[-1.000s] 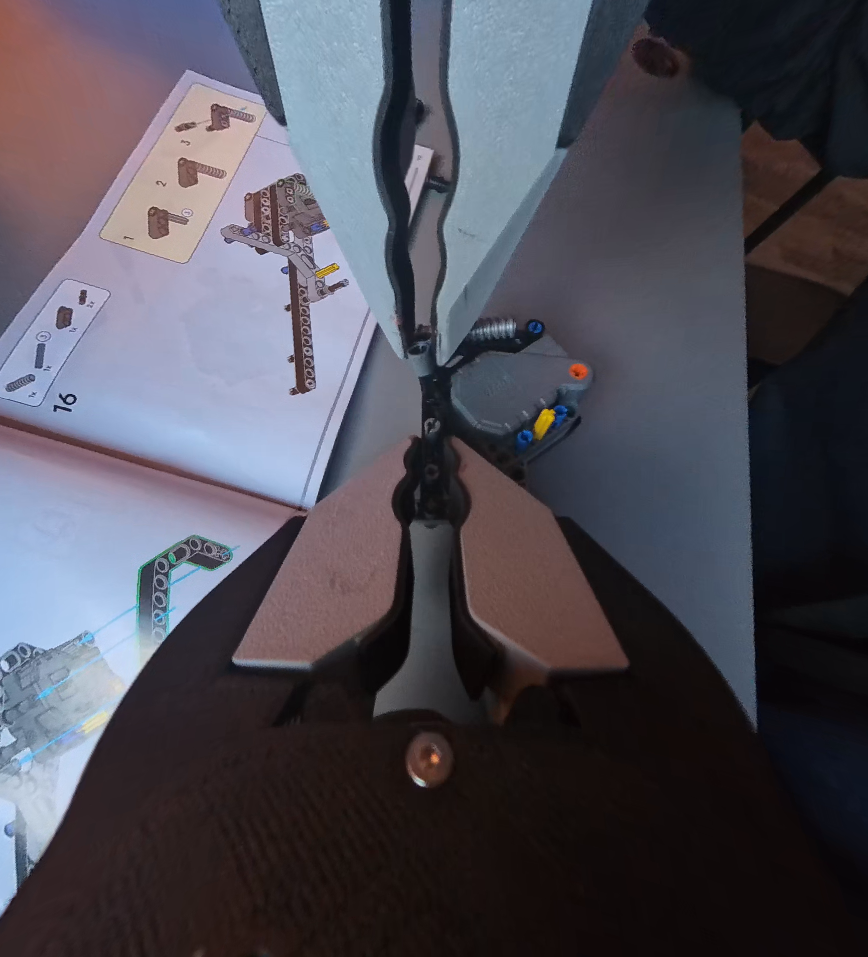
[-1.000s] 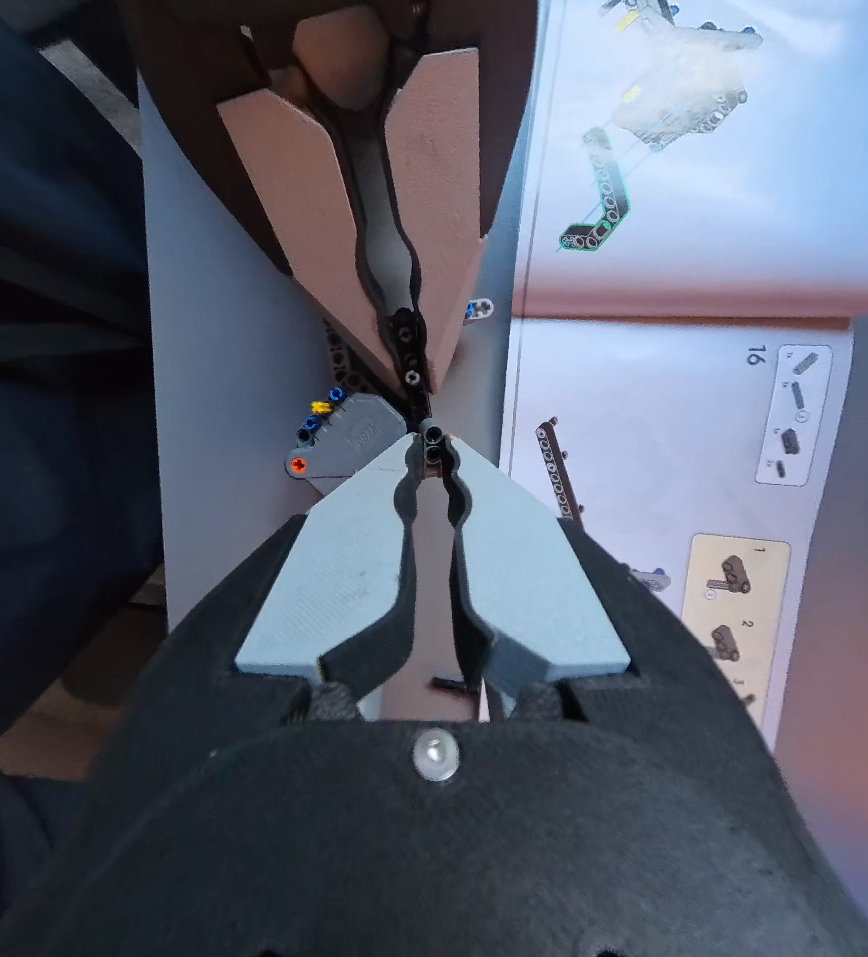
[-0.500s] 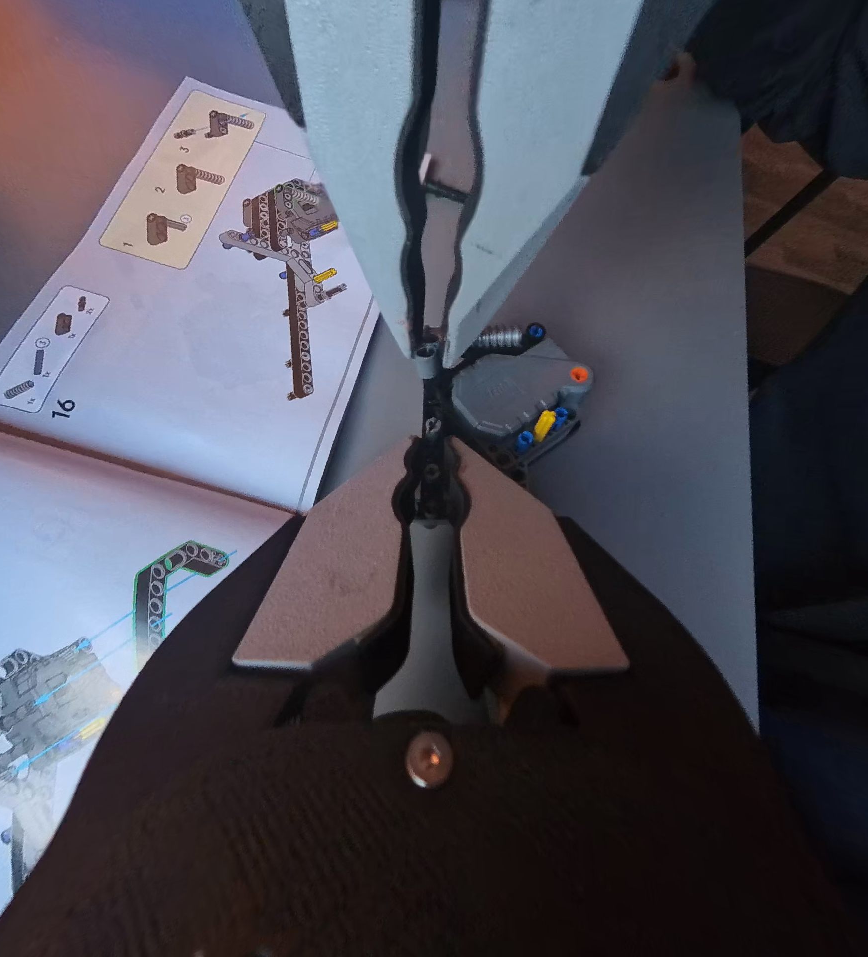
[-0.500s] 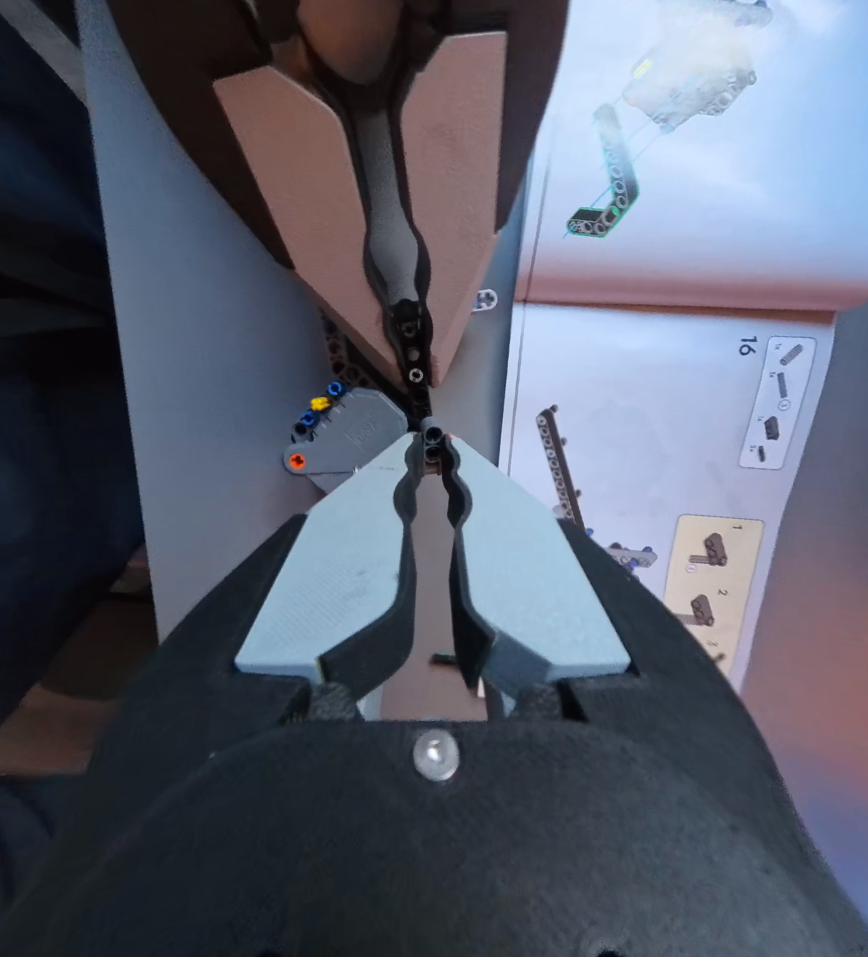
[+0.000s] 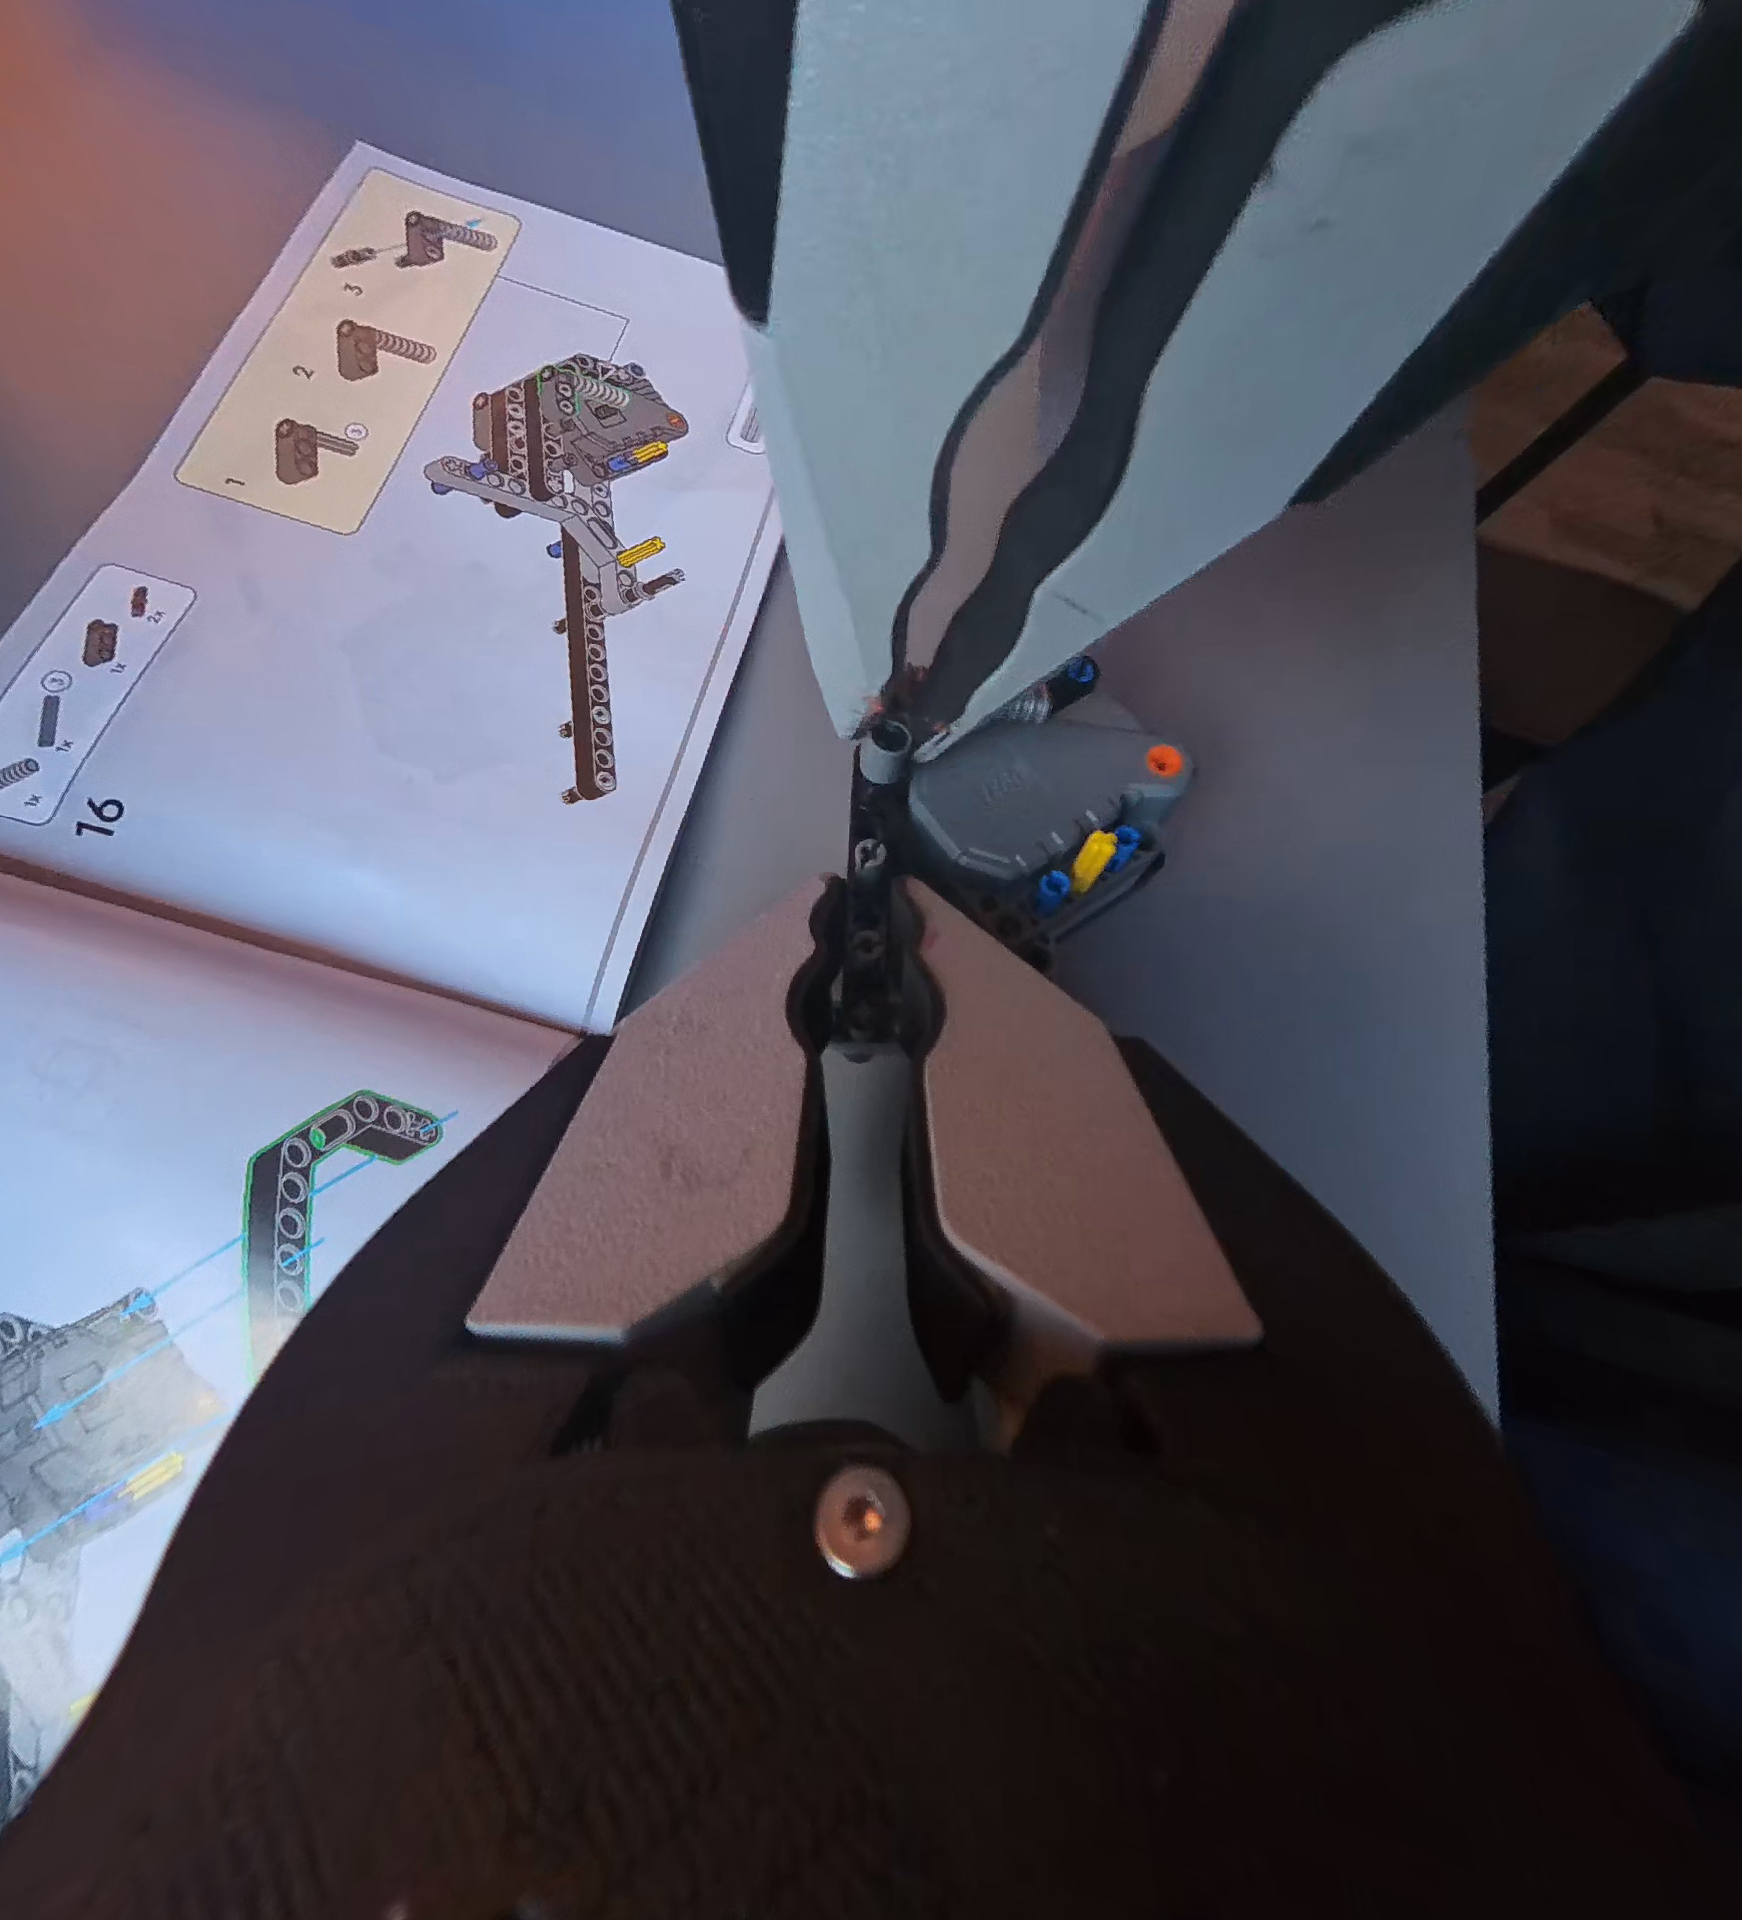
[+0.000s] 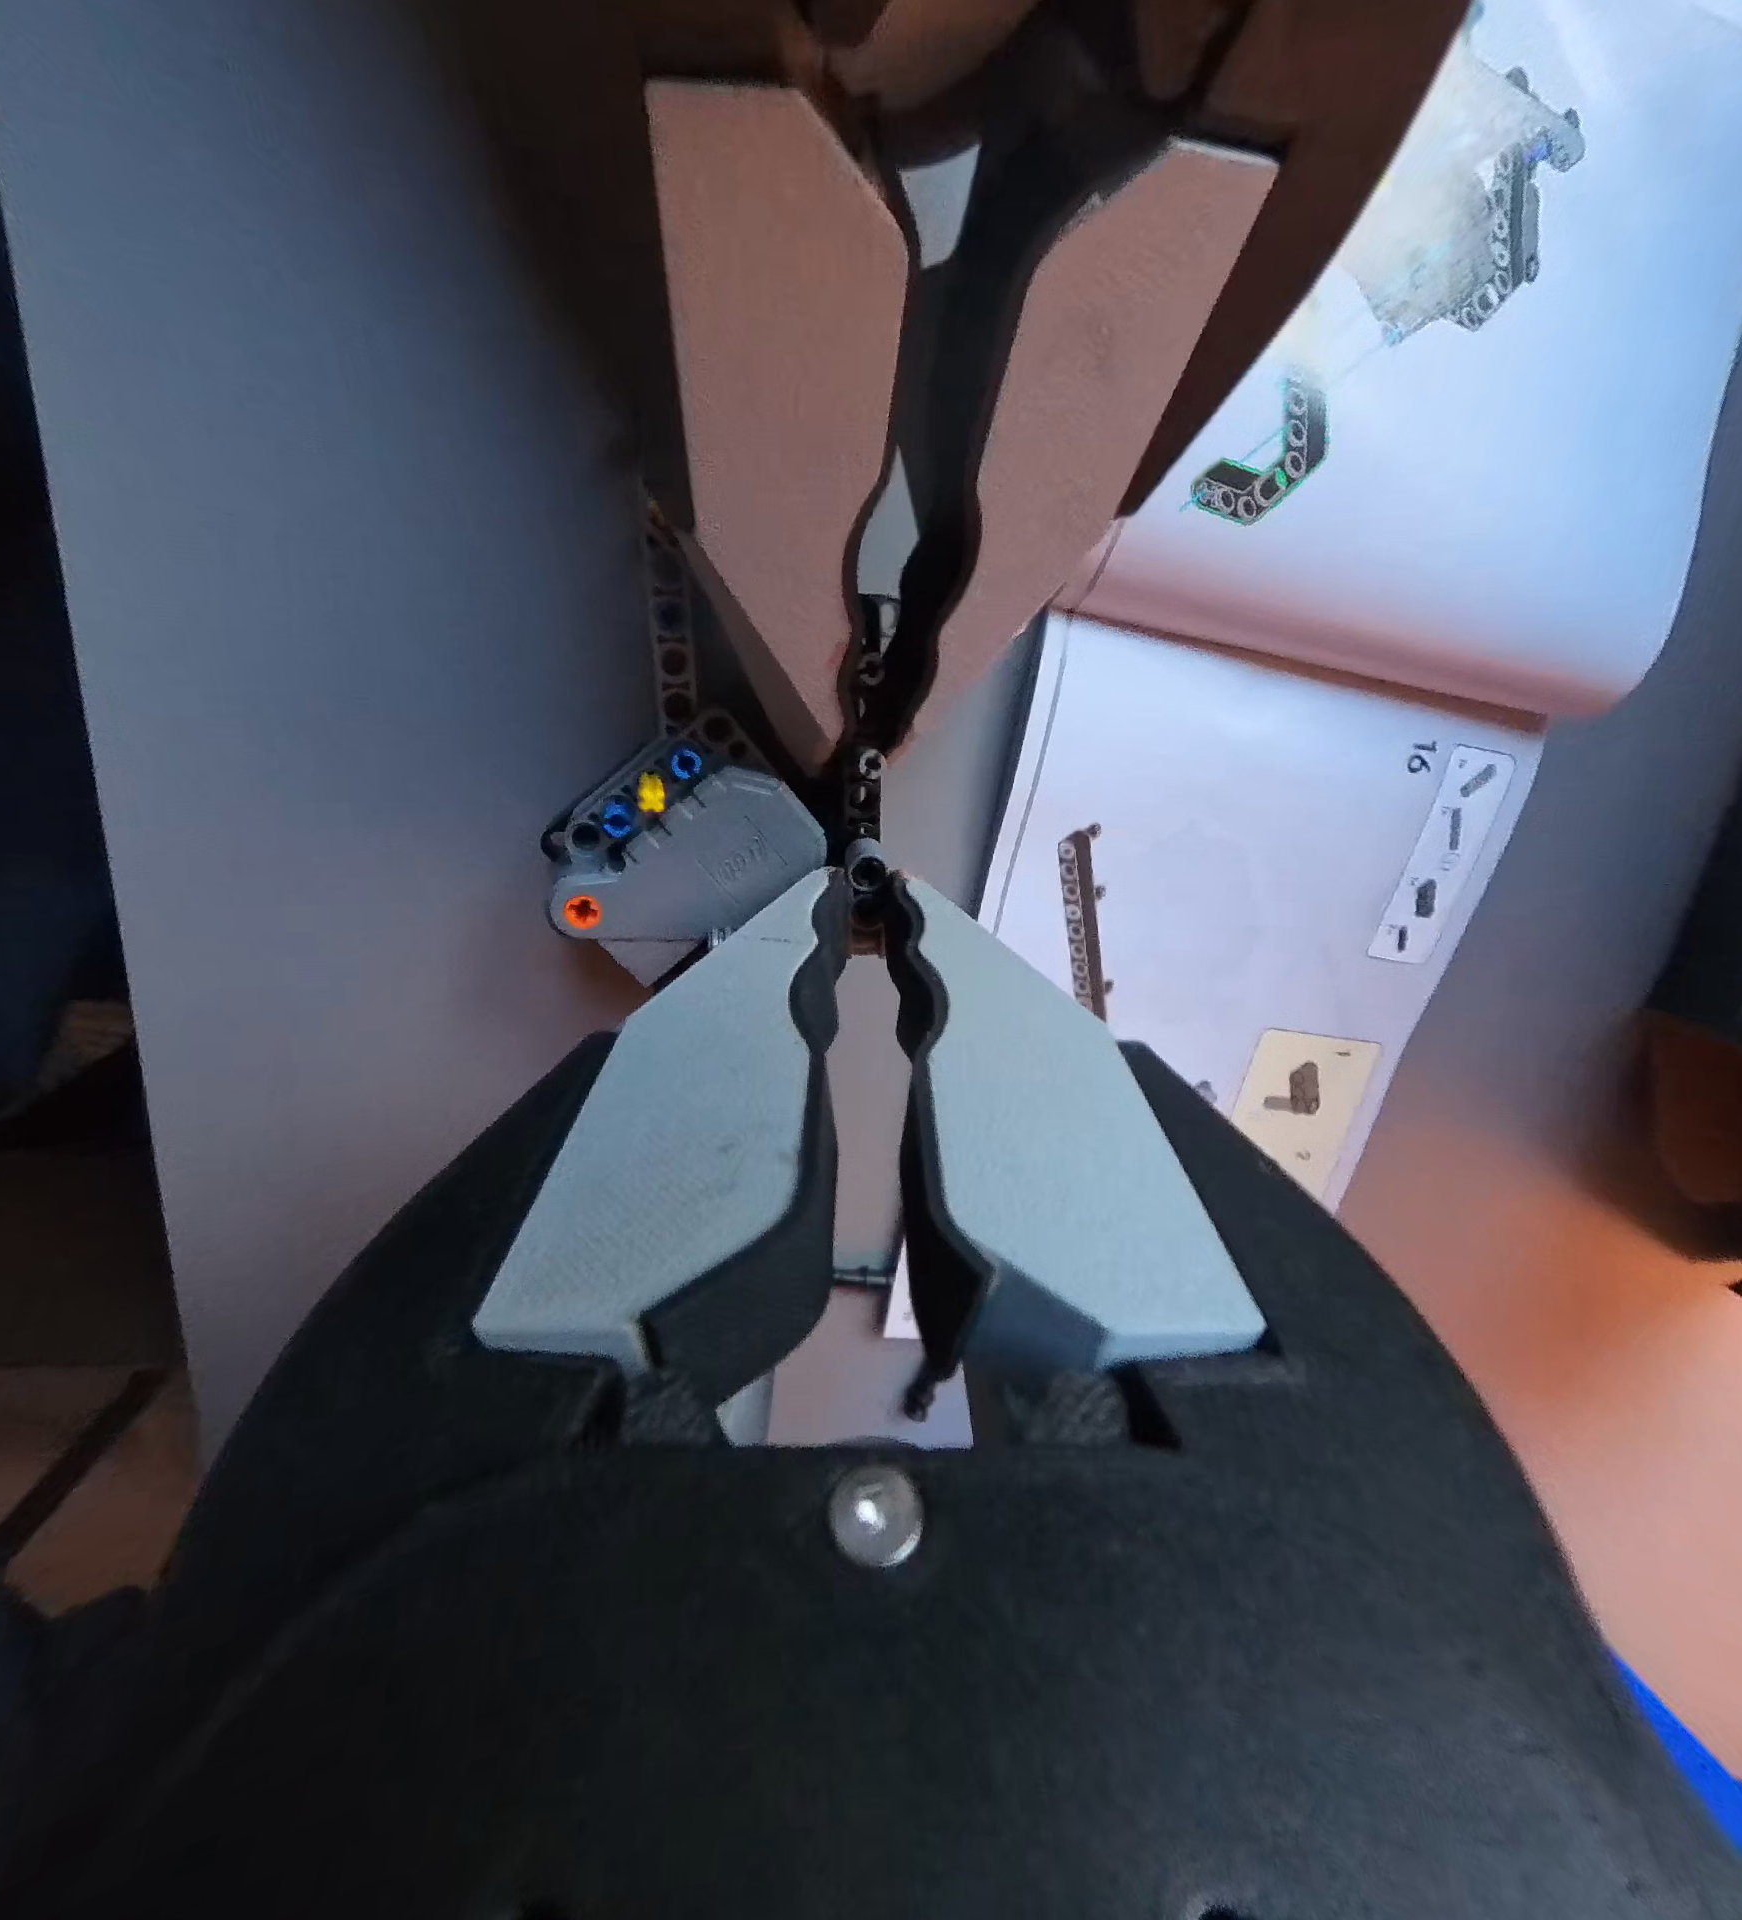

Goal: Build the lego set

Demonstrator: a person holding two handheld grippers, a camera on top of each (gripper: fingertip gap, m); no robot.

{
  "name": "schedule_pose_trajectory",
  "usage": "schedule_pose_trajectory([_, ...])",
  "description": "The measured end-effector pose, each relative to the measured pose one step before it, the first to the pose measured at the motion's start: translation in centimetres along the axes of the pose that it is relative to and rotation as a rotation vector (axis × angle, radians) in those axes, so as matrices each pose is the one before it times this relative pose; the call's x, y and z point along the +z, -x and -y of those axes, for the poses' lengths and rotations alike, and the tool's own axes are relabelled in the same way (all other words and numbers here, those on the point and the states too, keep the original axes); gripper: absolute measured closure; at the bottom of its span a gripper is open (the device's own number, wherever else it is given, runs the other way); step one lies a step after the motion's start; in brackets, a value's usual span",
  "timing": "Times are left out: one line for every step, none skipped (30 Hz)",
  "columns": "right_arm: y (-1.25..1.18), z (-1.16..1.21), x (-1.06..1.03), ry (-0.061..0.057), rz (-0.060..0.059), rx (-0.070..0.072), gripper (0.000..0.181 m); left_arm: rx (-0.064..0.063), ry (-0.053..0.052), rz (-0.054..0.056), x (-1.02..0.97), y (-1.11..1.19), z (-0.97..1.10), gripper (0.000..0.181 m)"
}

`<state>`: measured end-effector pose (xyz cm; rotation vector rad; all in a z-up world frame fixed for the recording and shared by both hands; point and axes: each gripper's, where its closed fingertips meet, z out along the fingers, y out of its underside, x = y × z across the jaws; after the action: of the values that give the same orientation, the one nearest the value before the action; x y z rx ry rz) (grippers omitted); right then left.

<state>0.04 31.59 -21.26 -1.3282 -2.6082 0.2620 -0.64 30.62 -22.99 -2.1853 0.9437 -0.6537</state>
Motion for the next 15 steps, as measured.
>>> schedule_pose_trajectory([0.009,0.022,0.013,-0.0035,0.0045,-0.0143,0.177,-0.0081,-0.0003,-0.0053,0.003,-0.006,-0.005,0.176])
schedule_pose_trajectory([0.006,-0.010,-0.004,0.0063,-0.0034,-0.0210,0.177,-0.0054,-0.0001,-0.0034,-0.001,-0.021,0.003,0.176])
schedule_pose_trajectory([0.036,-0.024,0.012,0.0098,-0.0027,-0.0141,0.177,0.0004,0.0015,0.0002,0.007,-0.008,0.005,0.176])
schedule_pose_trajectory([0.039,-0.051,-0.002,0.0102,0.0037,-0.0053,0.177,0.0058,0.0021,0.0032,0.003,-0.030,0.012,0.176])
schedule_pose_trajectory([0.032,-0.035,0.009,0.0099,0.0057,-0.0013,0.177,0.0067,0.0030,0.0060,0.012,-0.010,0.007,0.176])
schedule_pose_trajectory([0.037,-0.042,0.004,0.0099,0.0062,-0.0045,0.177,0.0054,0.0023,0.0062,0.009,-0.031,0.007,0.176])
schedule_pose_trajectory([0.002,-0.008,0.014,0.0081,0.0084,-0.0035,0.177,0.0038,0.0024,0.0052,0.005,-0.013,0.002,0.176])
schedule_pose_trajectory([-0.010,-0.011,0.019,0.0060,0.0120,0.0004,0.177,-0.0013,0.0003,0.0009,-0.002,-0.005,0.008,0.176])
schedule_pose_trajectory([-0.041,0.031,0.003,-0.0002,0.0121,0.0011,0.177,-0.0075,-0.0014,-0.0039,-0.012,0.007,-0.016,0.176])
schedule_pose_trajectory([-0.039,-0.006,0.094,0.0013,0.0150,0.0078,0.177,-0.0135,-0.0046,-0.0101,0.000,0.000,0.011,0.176])
schedule_pose_trajectory([0.156,-0.194,0.611,0.0181,0.0162,-0.0198,0.174,-0.0220,-0.0166,-0.0228,0.028,-0.158,0.165,0.176])
schedule_pose_trajectory([-0.171,0.417,-0.040,-0.0168,0.0072,0.0256,0.177,-0.0196,0.0029,-0.0131,-0.025,0.065,-0.115,0.176])
schedule_pose_trajectory([-0.136,-0.058,-0.027,0.0046,-0.0015,0.0027,0.176,-0.0051,-0.0041,-0.0070,-0.014,0.073,0.022,0.176])
schedule_pose_trajectory([-0.028,-0.016,-0.042,-0.0067,0.0030,0.0053,0.176,0.0029,0.0014,0.0016,0.008,0.030,0.005,0.176])
schedule_pose_trajectory([0.010,0.016,-0.025,-0.0165,0.0055,0.0131,0.176,0.0045,0.0001,0.0023,0.010,-0.007,-0.002,0.176])
